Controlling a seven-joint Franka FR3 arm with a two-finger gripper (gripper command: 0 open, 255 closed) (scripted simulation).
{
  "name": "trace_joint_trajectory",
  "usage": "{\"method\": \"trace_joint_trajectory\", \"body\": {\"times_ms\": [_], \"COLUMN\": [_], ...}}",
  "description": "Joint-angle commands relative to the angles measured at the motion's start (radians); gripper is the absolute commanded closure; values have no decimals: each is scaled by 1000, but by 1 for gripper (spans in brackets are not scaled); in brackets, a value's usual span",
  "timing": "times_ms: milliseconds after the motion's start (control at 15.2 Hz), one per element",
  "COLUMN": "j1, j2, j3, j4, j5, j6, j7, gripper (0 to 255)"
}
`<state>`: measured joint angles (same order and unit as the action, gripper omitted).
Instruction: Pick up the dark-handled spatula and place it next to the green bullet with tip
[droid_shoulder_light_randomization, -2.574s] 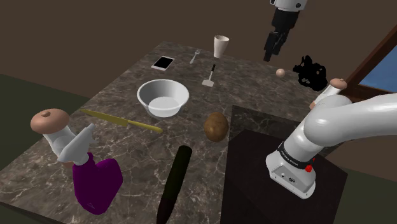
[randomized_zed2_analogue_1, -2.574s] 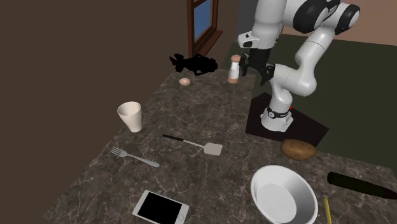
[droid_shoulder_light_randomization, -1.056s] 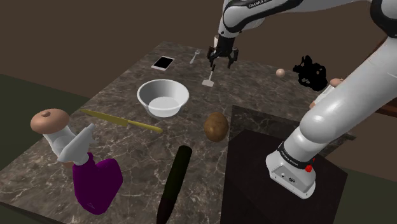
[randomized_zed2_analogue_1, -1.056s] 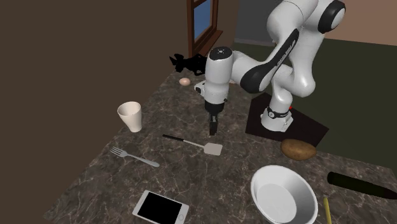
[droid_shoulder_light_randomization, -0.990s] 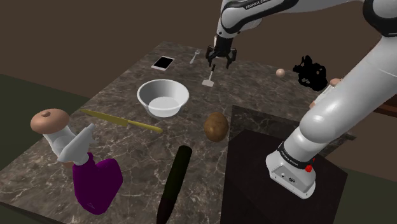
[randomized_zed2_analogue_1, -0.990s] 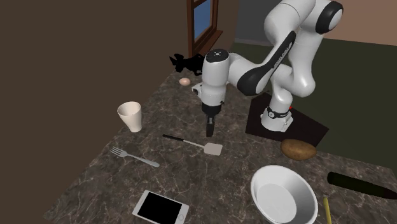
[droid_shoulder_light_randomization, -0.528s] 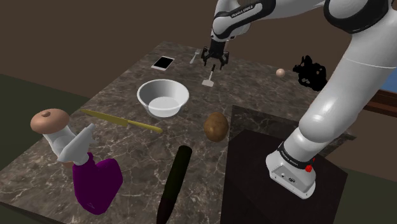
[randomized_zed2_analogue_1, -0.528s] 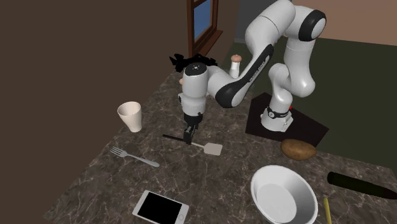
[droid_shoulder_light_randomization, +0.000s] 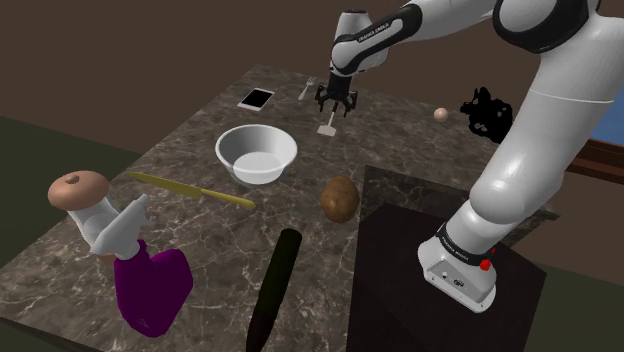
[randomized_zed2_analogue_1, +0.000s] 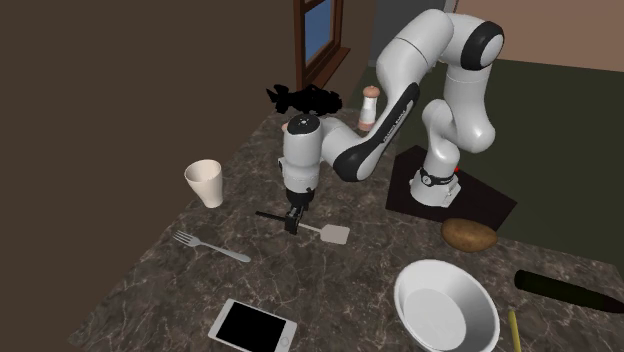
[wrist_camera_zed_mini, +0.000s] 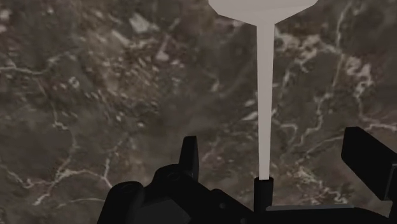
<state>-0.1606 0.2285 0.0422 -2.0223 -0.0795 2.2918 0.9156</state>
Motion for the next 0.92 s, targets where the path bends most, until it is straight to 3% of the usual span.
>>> {"method": "trace_joint_trajectory", "body": {"times_ms": [0, 396, 462, 858], "j1": [0, 0, 0, 0], "j2": [4, 4, 4, 4], "j3": [0, 0, 0, 0], "j4": [-4, -3, -3, -3], "j5": [-1, -1, -1, -1], "j6": [8, 8, 8, 8], "j7": [1, 1, 1, 1], "gripper": [0, 0, 255, 255]}}
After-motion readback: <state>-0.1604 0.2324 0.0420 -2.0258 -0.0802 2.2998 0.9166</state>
